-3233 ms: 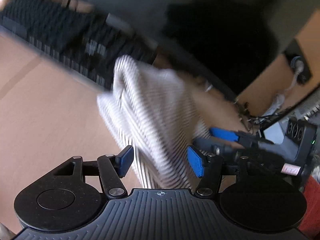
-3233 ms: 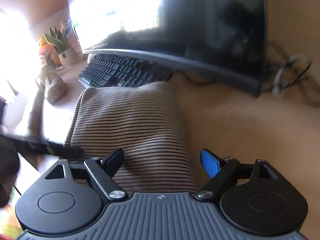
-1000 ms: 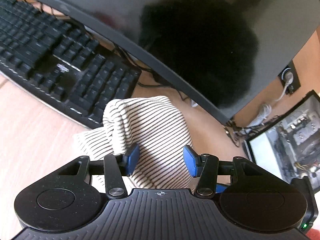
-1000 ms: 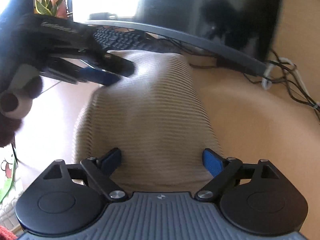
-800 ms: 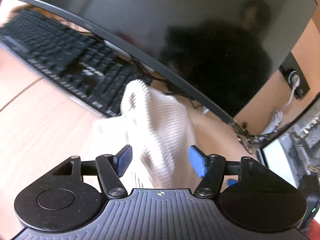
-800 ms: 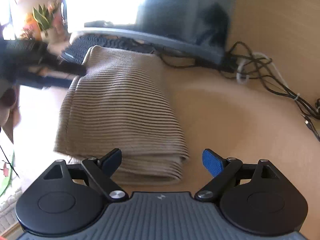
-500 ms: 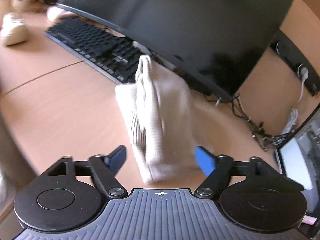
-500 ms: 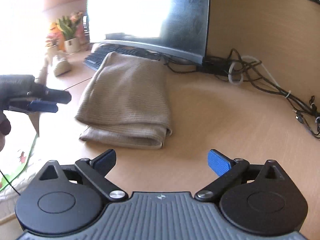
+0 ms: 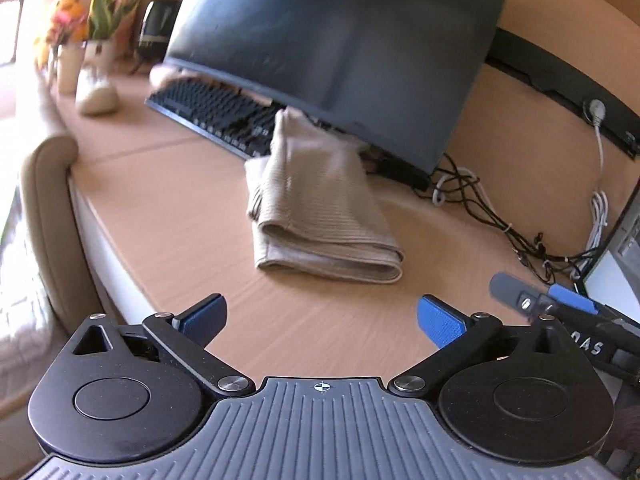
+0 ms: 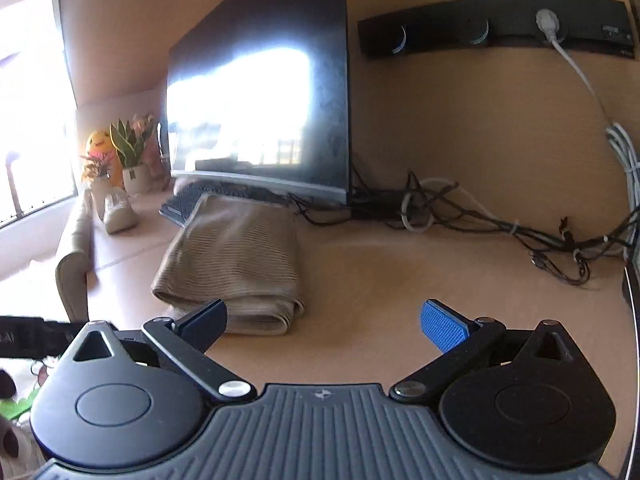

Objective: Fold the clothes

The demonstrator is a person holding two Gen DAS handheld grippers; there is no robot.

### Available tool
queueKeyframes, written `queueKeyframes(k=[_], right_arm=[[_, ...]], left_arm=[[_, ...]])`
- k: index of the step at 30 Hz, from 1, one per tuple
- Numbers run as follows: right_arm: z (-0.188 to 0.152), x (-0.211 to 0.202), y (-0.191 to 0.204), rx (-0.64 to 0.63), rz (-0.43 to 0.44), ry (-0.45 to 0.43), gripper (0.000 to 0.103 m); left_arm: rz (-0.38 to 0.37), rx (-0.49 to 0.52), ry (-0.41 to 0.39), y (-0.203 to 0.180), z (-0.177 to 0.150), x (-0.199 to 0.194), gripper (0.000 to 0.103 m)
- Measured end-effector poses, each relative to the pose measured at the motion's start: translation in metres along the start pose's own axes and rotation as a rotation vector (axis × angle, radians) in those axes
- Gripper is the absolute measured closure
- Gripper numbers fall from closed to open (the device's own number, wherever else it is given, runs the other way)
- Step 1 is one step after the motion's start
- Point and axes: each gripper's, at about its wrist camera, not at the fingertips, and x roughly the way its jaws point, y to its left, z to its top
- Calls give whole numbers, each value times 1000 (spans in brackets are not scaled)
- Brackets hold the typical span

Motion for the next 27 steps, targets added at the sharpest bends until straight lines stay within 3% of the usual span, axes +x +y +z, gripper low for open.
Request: queueKeyframes(k=[5, 11, 27], right_arm=[[-8, 2, -4, 7, 15, 14, 0], [-6, 4, 1, -29, 45, 4, 0], [-10, 1, 3, -20, 26, 9, 0]], left_arm=[[40, 58, 17, -13, 0, 9, 0], [18, 105, 0, -22, 2, 11, 0], [58, 107, 25, -22, 1, 15, 0]])
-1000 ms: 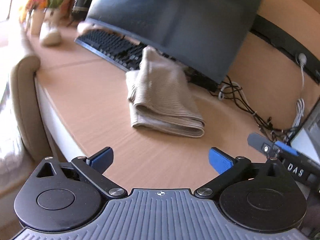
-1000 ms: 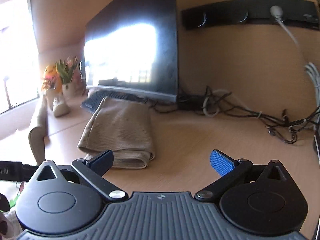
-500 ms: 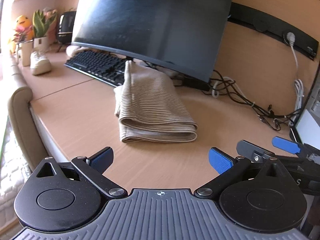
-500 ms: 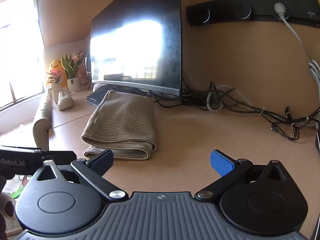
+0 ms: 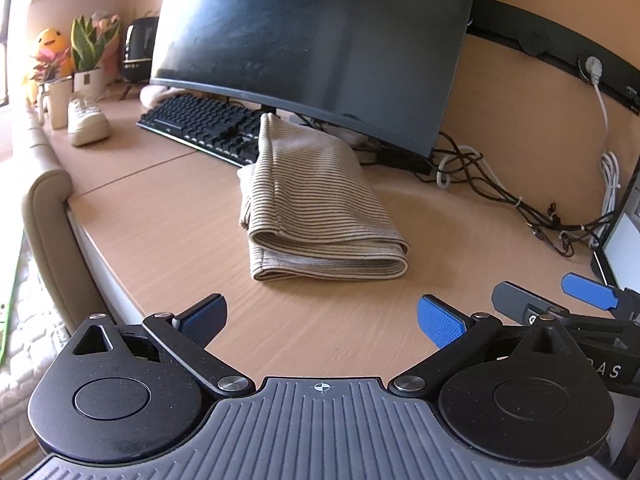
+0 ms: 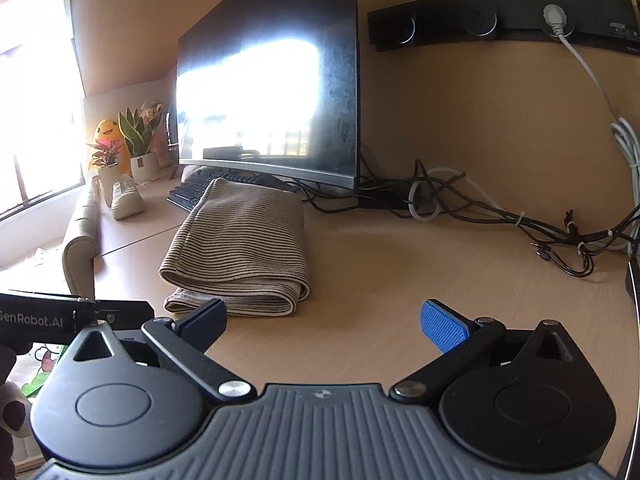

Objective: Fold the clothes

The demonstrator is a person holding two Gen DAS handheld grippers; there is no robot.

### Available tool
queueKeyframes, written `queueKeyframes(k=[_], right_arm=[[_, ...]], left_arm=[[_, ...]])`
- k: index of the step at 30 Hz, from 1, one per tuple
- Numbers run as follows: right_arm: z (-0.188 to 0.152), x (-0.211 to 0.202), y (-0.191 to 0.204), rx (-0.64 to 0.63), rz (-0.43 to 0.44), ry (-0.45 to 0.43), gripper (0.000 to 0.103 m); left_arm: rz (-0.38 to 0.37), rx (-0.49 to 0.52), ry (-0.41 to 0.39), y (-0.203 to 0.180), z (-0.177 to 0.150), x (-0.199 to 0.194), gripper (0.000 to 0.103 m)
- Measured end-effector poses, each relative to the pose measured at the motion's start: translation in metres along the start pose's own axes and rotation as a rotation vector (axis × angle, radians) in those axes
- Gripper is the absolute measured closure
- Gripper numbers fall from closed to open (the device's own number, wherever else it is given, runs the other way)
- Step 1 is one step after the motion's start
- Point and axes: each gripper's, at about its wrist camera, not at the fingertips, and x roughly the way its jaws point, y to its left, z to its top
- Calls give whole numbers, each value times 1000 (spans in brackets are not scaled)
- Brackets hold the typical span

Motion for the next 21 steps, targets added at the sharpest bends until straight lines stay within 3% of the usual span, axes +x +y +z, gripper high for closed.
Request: queueKeyframes(k=[21], right_arm=[[-1, -6, 11, -18, 47, 7, 0]], left_arm=[[31, -45, 10, 11, -5, -9, 0]])
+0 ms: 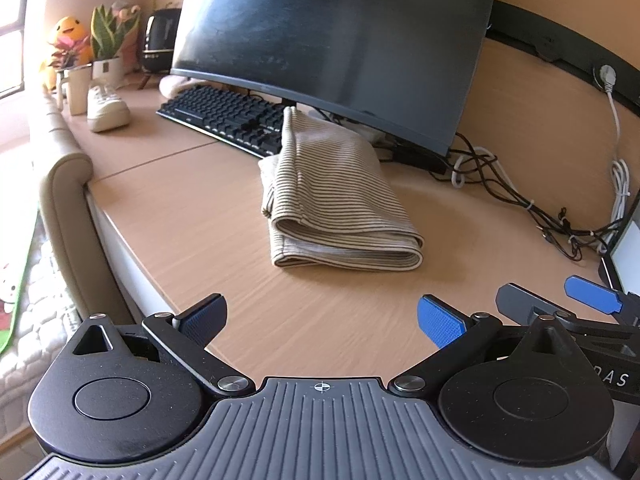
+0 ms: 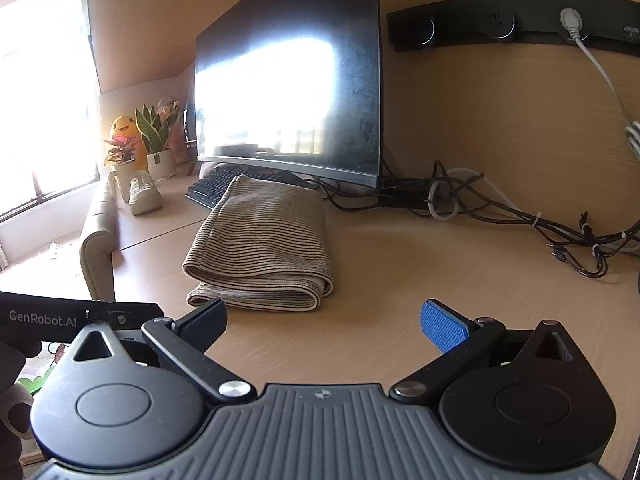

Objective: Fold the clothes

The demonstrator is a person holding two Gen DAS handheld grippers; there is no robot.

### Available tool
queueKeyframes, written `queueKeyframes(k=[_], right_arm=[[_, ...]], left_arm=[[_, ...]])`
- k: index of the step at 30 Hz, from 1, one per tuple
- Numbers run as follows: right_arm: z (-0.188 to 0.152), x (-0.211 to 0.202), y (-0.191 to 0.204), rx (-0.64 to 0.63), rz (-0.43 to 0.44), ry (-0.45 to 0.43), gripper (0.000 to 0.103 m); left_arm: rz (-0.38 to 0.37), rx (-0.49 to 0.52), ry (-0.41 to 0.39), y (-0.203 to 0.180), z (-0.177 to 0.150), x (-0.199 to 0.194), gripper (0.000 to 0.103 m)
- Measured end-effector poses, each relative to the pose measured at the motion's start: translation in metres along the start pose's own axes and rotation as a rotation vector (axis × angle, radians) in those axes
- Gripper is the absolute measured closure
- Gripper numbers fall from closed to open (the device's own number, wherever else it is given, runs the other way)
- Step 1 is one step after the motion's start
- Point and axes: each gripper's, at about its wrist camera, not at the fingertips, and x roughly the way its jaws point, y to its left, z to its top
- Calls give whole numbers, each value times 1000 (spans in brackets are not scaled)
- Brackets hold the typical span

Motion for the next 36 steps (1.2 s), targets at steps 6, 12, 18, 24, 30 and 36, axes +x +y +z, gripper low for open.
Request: queueKeyframes(k=[6, 12, 18, 24, 30, 36], right_arm=[[0, 2, -2, 8, -9, 6, 0], [1, 3, -3, 13, -13, 8, 0], [1, 3, -3, 16, -10, 8, 0], [1, 3, -3, 13, -11, 6, 0], [3, 2, -4, 12, -10, -1, 0], [4, 4, -4, 8, -3, -4, 0]], left_arm=[[-12, 4, -7, 0, 2, 1, 0], [-14, 7, -7, -2, 3, 1, 0], [-13, 5, -6, -1, 3, 1, 0], [-10, 3, -8, -1, 3, 1, 0], [-4, 3, -13, -2, 5, 1, 0], [4, 2, -17, -1, 6, 1, 0]])
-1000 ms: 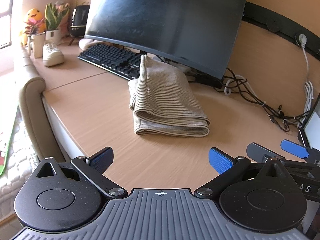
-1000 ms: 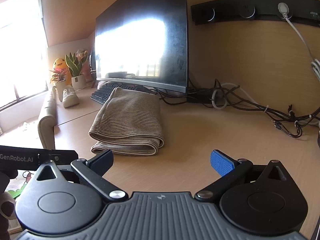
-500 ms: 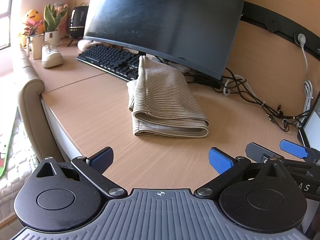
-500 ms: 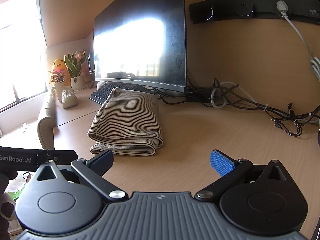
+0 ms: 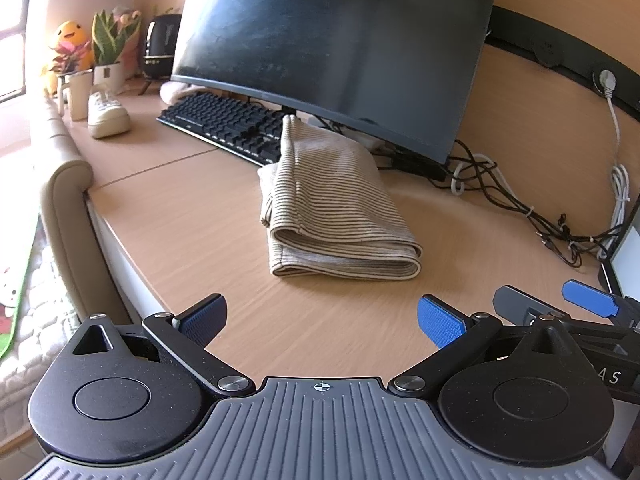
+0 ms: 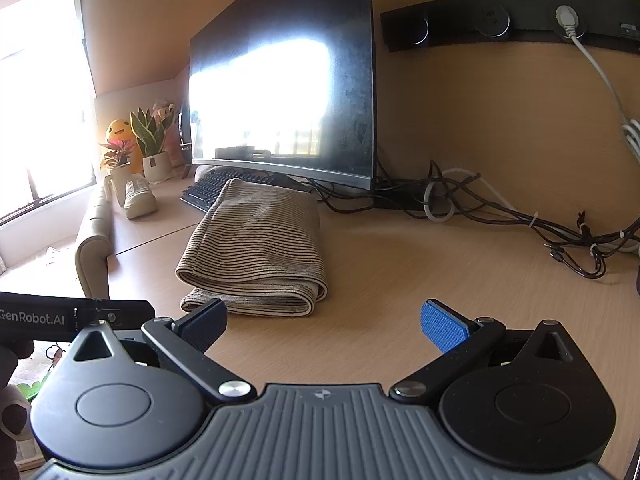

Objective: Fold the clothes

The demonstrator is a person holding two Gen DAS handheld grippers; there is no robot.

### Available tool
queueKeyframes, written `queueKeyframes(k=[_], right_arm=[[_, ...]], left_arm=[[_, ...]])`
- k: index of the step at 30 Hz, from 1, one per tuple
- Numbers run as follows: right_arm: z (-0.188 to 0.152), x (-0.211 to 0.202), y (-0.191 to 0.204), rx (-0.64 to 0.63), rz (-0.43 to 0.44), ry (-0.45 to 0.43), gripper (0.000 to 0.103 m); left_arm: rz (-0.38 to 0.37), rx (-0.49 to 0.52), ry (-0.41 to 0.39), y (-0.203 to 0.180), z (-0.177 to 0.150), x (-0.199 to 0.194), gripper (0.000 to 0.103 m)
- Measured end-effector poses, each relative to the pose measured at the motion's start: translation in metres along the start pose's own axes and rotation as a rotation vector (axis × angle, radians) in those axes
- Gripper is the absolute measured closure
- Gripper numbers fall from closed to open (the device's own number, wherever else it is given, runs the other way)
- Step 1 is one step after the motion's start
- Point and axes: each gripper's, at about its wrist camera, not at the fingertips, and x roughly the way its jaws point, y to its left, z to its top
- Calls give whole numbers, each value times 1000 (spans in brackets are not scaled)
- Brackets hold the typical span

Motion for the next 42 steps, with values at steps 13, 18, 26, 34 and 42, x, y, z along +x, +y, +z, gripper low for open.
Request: queueKeyframes(k=[13, 18, 26, 34, 42], right_arm=[[2, 0, 1, -7, 5, -9, 0], [3, 0, 2, -11, 7, -11, 0], [3, 0, 3, -13, 8, -11, 0], [5, 0, 6, -26, 7, -21, 0], [7, -2, 7, -26, -4, -30, 0]], left_arm=[[8, -6, 0, 0, 0, 0, 0], [10, -10, 1, 1, 0, 1, 0], [14, -11, 3, 2, -1, 0, 0], [25, -15, -6, 3, 0, -3, 0], [29, -7, -12, 2, -2, -5, 0]])
